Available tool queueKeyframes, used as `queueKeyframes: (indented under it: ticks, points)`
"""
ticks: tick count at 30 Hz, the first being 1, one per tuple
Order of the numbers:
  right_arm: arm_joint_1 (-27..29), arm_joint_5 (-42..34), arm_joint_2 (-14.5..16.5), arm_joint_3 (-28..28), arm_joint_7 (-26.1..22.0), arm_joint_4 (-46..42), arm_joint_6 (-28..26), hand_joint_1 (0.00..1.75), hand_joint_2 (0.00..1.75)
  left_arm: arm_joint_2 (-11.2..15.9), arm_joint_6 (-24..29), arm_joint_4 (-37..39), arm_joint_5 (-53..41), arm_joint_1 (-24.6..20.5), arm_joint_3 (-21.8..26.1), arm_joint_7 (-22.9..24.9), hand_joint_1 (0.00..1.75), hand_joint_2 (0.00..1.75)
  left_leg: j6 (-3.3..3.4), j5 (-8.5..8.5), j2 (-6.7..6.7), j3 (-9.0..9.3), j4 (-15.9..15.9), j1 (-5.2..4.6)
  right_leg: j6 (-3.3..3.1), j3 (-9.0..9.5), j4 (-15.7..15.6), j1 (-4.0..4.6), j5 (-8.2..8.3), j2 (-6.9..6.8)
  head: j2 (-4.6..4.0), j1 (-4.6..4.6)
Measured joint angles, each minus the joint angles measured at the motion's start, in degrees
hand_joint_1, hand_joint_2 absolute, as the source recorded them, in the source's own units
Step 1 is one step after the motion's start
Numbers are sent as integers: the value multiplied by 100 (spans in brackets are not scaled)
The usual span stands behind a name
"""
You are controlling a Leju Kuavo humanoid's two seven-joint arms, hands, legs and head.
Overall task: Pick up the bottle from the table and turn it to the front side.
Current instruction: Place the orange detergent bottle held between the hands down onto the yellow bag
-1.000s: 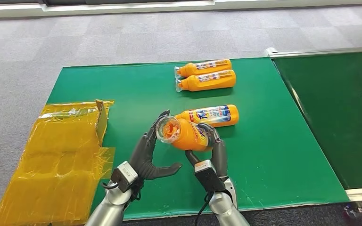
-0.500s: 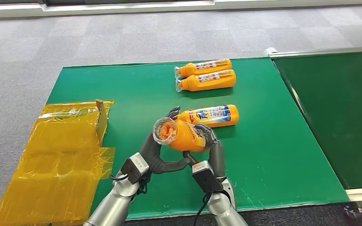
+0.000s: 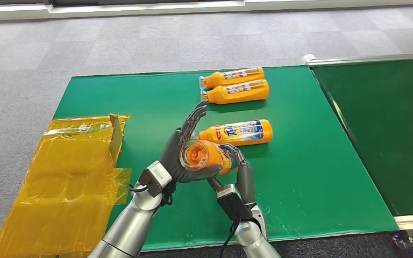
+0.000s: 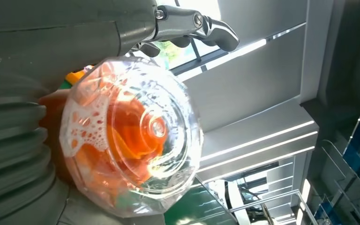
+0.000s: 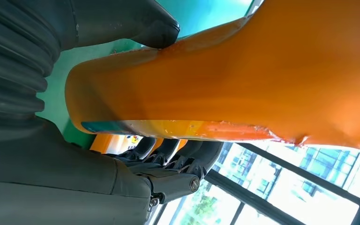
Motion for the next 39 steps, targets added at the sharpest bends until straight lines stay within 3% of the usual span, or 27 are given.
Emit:
queueKeyframes:
  ticks: [10, 11, 14, 15, 39]
  points:
    - [-41, -8, 9, -1, 0, 43, -11, 175, 175, -48, 0, -139, -42, -50, -34, 20, 0, 175, 0, 0, 0, 0, 0, 0, 0, 0, 0, 0, 0, 0, 0, 0]
    - [-45, -8, 10, -1, 0, 44, -11, 175, 175, -48, 0, -142, -43, -51, -35, 20, 28, 175, 0, 0, 0, 0, 0, 0, 0, 0, 0, 0, 0, 0, 0, 0]
    - [-51, -8, 10, 0, 0, 51, -11, 175, 175, -48, 0, -145, -48, -53, -36, 20, 159, 175, 0, 0, 0, 0, 0, 0, 0, 0, 0, 0, 0, 0, 0, 0]
    - [-53, -8, 10, 0, 1, 55, -12, 175, 175, -48, 0, -147, -51, -53, -36, 20, 175, 175, 0, 0, 1, 0, 0, 0, 0, 0, 0, 0, 0, 0, 0, 0]
    - [-52, 178, 21, -50, 14, 63, -7, 175, 175, -48, -103, -72, -231, -158, -39, 82, 175, 175, 0, 0, 1, 0, 0, 0, 0, -1, 0, 0, 0, 0, 0, 0]
